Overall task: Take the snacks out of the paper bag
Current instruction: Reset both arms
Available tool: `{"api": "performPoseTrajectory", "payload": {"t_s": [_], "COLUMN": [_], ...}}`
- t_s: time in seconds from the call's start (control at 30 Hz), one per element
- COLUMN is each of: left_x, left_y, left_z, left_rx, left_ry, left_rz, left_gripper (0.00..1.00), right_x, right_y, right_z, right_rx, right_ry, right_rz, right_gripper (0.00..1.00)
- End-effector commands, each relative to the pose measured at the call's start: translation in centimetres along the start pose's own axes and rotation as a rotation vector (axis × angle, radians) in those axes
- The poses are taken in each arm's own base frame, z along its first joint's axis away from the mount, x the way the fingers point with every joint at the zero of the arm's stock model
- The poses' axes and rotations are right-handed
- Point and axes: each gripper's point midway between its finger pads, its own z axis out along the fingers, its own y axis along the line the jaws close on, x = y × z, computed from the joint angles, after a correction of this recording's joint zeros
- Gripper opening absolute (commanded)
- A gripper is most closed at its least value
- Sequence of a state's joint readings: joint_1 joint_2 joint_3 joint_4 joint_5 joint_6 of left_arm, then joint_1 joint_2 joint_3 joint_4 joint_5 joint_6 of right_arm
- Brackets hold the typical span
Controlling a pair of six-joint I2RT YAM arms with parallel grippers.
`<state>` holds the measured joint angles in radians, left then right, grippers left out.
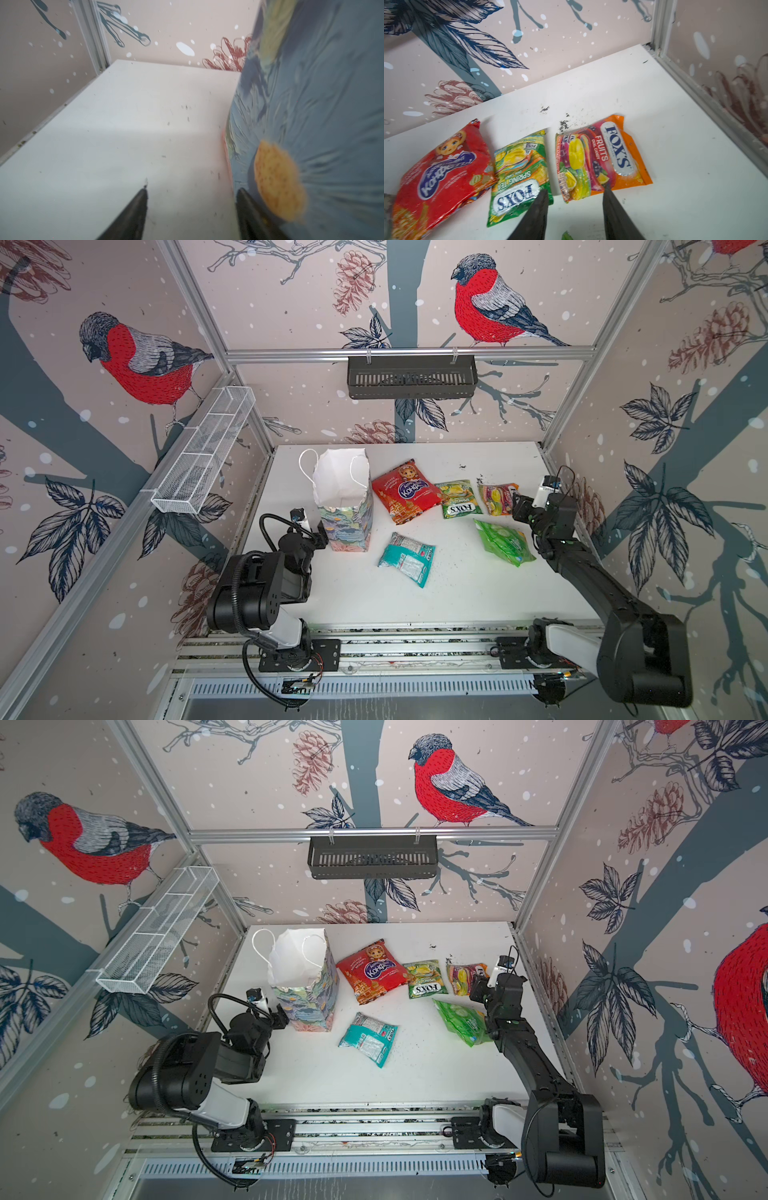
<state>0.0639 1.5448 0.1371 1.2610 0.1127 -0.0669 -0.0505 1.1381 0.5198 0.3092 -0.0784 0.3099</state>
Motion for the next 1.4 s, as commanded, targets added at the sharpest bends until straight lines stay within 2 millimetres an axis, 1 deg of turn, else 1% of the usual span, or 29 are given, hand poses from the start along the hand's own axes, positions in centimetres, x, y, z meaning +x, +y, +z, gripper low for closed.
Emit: {"api": "performPoseTrajectory", "payload": {"t_s": [0.0, 0.07, 0.13, 0.23, 0.37, 0.4, 0.47, 0.57, 0.63, 0.7, 0.77, 0.87, 0.9, 0.93, 0.97, 1.0, 1.17, 1.27, 1.37], "left_x": [-4.9, -5.1, -4.9, -5.0, -5.0, -5.0, -5.0, -5.0, -5.0, -5.0, -5.0, -5.0, -5.0, -5.0, -4.9, -4.9, -4.8, -4.6, -4.6], "left_y": [-0.6, -0.7, -0.6, -0.7, -0.7, -0.8, -0.9, -0.8, -0.8, -0.8, -0.9, -0.9, -0.8, -0.9, -0.9, -0.8, -1.5, -1.8, -2.0], "left_z": [-0.6, -0.6, -0.6, -0.5, -0.5, -0.4, -0.4, -0.4, -0.5, -0.4, -0.4, -0.4, -0.3, -0.1, -0.1, 0.1, 0.6, 1.4, 1.2], "left_rx": [0.016, 0.024, 0.018, 0.025, 0.026, 0.028, 0.032, 0.031, 0.029, 0.030, 0.032, 0.033, 0.033, 0.034, 0.035, 0.035, 0.072, 0.098, 0.105], "left_ry": [-0.198, -0.222, -0.203, -0.210, -0.208, -0.207, -0.207, -0.209, -0.210, -0.207, -0.209, -0.207, -0.202, -0.199, -0.195, -0.189, -0.172, -0.138, -0.146], "left_rz": [0.068, 0.073, 0.073, 0.076, 0.076, 0.077, 0.078, 0.077, 0.077, 0.076, 0.078, 0.078, 0.076, 0.077, 0.076, 0.076, 0.092, 0.100, 0.106], "left_gripper": [0.98, 0.98, 0.98, 0.98, 0.98, 0.98, 0.98, 0.98, 0.98, 0.98, 0.98, 0.98, 0.98, 0.97, 0.98, 0.98, 0.98, 0.98, 0.98], "right_x": [-2.3, -1.9, -1.5, -0.7, -0.4, 0.0, 0.3, 1.4, 1.9, 2.6, 2.3, 2.8, 2.7, 2.6, 2.5, 2.6, 2.6, 2.5, 2.5], "right_y": [-1.7, -2.6, -3.2, -4.3, -4.9, -5.1, -5.2, -4.8, -3.9, -3.7, -3.6, -3.6, -3.5, -3.4, -3.4, -3.4, -3.4, -3.4, -3.4], "right_z": [-0.8, -1.2, -1.4, -1.8, -1.9, -1.9, -1.6, -0.8, -0.5, 0.0, -0.1, 0.8, 0.9, 0.8, 0.6, 0.7, 0.7, 0.7, 0.7], "right_rx": [0.094, 0.127, 0.150, 0.192, 0.219, 0.227, 0.221, 0.193, 0.163, 0.160, 0.165, 0.176, 0.178, 0.179, 0.179, 0.179, 0.180, 0.180, 0.180], "right_ry": [-0.178, -0.219, -0.263, -0.320, -0.367, -0.366, -0.381, -0.362, -0.365, -0.351, -0.372, -0.319, -0.322, -0.338, -0.349, -0.340, -0.344, -0.344, -0.344], "right_rz": [-0.047, -0.044, -0.047, -0.053, -0.092, -0.091, -0.099, -0.126, -0.166, -0.187, -0.189, -0.198, -0.205, -0.206, -0.206, -0.206, -0.206, -0.206, -0.207], "right_gripper": [0.45, 0.45, 0.46, 0.46, 0.48, 0.49, 0.50, 0.52, 0.52, 0.53, 0.53, 0.54, 0.60, 0.71, 0.90, 1.00, 1.00, 1.00, 1.00]}}
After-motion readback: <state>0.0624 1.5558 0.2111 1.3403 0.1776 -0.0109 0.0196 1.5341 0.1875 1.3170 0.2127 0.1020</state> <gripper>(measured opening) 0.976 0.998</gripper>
